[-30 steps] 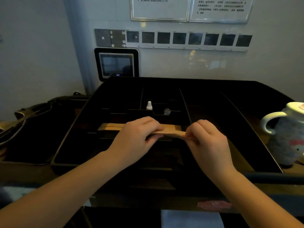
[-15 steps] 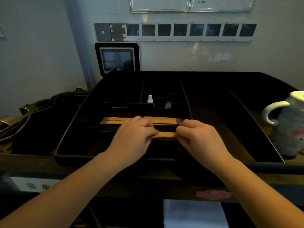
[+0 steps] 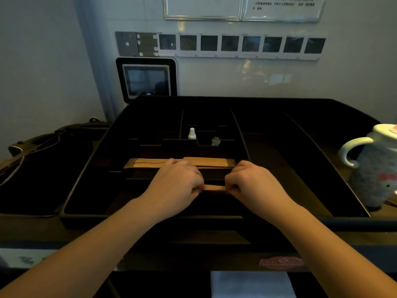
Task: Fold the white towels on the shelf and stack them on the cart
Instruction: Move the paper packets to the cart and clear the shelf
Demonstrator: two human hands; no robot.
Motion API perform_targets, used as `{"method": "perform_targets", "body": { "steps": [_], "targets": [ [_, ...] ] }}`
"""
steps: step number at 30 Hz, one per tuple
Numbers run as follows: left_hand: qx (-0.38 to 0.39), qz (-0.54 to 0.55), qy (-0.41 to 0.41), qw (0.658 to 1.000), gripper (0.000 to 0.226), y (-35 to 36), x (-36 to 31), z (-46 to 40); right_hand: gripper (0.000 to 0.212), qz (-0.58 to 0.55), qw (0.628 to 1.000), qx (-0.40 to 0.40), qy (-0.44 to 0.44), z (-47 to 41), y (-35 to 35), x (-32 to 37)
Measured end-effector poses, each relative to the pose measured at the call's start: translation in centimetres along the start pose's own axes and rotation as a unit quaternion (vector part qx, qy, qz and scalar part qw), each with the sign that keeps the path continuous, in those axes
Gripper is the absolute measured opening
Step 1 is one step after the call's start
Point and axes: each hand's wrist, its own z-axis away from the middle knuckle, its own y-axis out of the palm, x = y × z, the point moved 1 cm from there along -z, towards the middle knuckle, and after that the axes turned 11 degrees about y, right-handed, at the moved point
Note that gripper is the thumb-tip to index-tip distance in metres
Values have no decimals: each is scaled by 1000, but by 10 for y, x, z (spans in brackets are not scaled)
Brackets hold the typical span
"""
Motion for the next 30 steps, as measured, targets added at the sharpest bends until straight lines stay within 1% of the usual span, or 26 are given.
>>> {"method": "perform_targets", "body": {
  "steps": [2, 4, 8, 11, 14, 16, 19, 20, 22, 24, 27, 28, 30],
  "targets": [
    [18, 19, -3, 1000, 11, 1, 0, -1, 8, 4, 999, 49, 16, -2, 1, -1],
    [53, 44, -10, 998, 15, 0, 1, -1, 11, 2, 994, 101, 35, -4, 3, -2],
    [118, 76, -15, 990, 24, -3, 4, 2, 18, -4, 987, 159, 34, -7, 9, -4],
    [144, 101, -7, 984, 29, -6, 3, 4, 24, -5, 985, 169, 15, -7, 11, -6],
    [154, 86, 6, 984, 31, -6, 1, 1, 28, 27, 987, 159, -18, -8, 13, -6],
    [170, 79, 14, 982, 28, -6, 0, -2, 28, 52, 983, 169, -38, -10, 14, -5],
    [160, 85, 5, 983, 28, -4, 1, -3, 28, 67, 978, 190, -46, -13, 14, -4],
    [145, 86, -4, 986, 30, -3, 0, -2, 29, 64, 979, 187, -45, -13, 14, -5],
    [100, 84, -32, 991, 35, -4, 0, 2, 29, 47, 986, 156, -32, -12, 14, -8],
    [44, 71, -58, 995, 40, -9, 0, 7, 32, 16, 995, 96, -8, -9, 12, -9],
    [-29, 31, -93, 995, 49, -21, 0, 18, 40, -55, 998, -34, 15, -5, 4, 1],
    [-50, 19, -107, 993, 52, -25, 0, 22, 46, -71, 995, -60, 29, -6, 1, 8],
    [-84, -5, -138, 987, 56, -32, 1, 30, 53, -89, 991, -86, 45, -10, -4, 21]
  ]
}}
